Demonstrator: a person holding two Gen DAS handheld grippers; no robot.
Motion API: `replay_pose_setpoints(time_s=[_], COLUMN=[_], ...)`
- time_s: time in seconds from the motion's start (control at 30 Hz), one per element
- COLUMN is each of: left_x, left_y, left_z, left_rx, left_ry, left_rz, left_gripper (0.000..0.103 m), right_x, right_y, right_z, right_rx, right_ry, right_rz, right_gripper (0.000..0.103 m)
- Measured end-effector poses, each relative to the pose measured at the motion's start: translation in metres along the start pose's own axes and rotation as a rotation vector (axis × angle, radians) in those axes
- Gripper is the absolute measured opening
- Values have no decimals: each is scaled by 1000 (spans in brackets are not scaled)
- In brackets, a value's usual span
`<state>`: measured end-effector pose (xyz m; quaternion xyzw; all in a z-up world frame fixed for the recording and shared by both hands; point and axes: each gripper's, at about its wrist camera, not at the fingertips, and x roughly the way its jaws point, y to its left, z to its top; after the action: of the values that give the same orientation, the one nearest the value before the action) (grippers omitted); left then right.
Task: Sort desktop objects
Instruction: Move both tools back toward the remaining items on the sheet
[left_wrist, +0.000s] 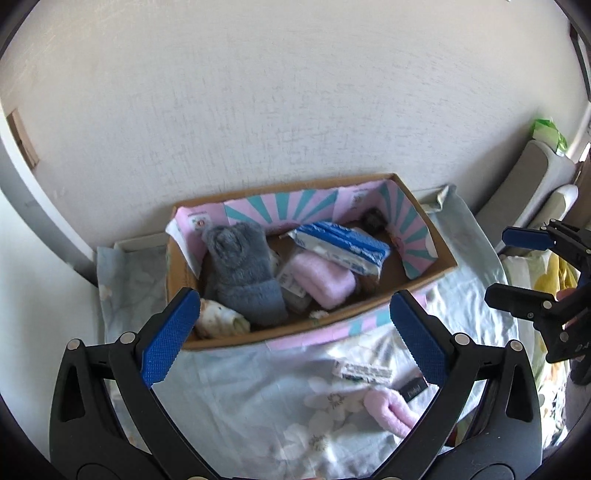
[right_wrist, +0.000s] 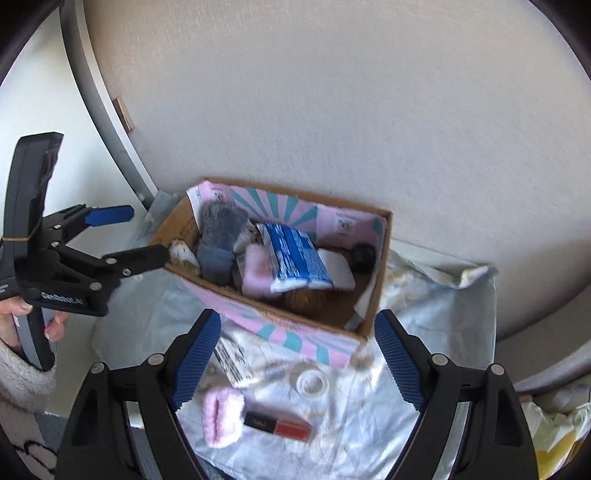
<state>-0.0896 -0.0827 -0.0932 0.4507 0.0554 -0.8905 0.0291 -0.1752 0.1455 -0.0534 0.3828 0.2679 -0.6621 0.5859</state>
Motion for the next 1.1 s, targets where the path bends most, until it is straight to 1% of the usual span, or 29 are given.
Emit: replay_pose_setpoints(time_s=[0.17,0.3,0.47,0.7,1.1], left_x=[-2,-4,-5,-5,-5], left_y=[2,6,7,8,1], left_z=[-13,-24,-36,-47,-59], left_rx=[-24,-53,-58,-78,-59], left_ry=[21,30,44,59,79], left_rz=[2,5,9,5,-16], left_gripper=[102,102,102,102,102], right_x=[2,3,4,6,13], right_y=[-8,-13,-20,-21,-19], right_z=[-19,-33,-42,-46,-50], right_rx=[49,65,112,124,126], right_ry=[37,51,57,63,80], right_rz=[17,-25,-12,0,24], right_gripper=[83,83,83,83,83])
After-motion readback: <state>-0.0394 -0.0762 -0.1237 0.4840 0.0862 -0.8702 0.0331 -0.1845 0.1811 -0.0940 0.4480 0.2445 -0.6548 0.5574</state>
